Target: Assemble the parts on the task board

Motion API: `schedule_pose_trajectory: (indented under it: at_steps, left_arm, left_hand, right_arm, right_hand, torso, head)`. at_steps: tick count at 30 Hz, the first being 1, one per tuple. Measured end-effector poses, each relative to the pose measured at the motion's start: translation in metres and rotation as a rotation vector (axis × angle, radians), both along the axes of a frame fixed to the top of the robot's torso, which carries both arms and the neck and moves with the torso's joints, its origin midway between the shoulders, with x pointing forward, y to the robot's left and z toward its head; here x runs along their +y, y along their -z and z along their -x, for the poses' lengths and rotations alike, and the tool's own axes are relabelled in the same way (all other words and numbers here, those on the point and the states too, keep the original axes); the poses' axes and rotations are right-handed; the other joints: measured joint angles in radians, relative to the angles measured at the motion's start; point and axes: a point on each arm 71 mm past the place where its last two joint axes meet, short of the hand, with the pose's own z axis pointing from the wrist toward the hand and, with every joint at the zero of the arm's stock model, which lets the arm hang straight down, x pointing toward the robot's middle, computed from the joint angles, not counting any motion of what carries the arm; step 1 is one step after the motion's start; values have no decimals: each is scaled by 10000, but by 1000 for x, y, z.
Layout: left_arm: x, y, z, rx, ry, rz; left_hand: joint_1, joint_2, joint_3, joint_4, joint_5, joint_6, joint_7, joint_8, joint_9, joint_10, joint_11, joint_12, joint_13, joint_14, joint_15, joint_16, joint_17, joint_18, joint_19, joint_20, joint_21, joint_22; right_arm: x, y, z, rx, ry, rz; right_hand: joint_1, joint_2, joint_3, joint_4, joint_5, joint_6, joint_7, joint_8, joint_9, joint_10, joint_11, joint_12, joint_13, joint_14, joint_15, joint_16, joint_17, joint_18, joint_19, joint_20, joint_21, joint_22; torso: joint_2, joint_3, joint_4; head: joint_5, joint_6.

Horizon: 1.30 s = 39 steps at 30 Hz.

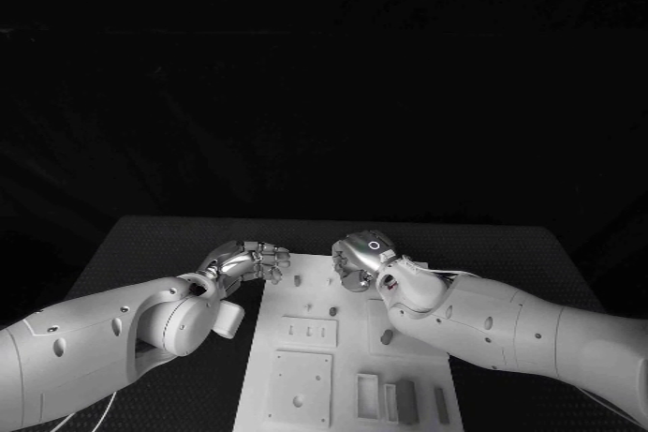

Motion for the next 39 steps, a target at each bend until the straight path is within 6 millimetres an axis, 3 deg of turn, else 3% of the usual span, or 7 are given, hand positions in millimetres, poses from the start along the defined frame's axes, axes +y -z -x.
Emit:
schedule_pose_trajectory:
  at_steps: [36,39]
  left_arm:
    - [-2,0,0,-1,28,6]
    - [-2,0,0,0,31,8]
  left_hand:
    - [0,0,0,0,0,0,0,-41,17,0,-1,-41,0,0,0,0,1,75,-1,2,0,-3]
    - [0,0,0,0,0,0,0,-41,17,0,0,-41,0,0,0,0,1,73,-14,16,0,-3]
  right_arm:
    - [10,-4,-5,-168,-9,26]
    - [11,-3,-6,-114,4,78]
  right_hand:
    - [-119,-200,159,105,-39,28,-30,-28,67,0,0,-77,609,-1,-1,-1,-60,1,-46,18,53,-4]
    - [-131,-212,199,145,-40,-40,36,-89,76,0,-1,-161,621,-2,-2,0,-79,2,-46,19,53,-4]
  torso:
    - [33,12,-17]
    - [33,12,-16]
  head:
    - [102,8]
    - [113,-9]
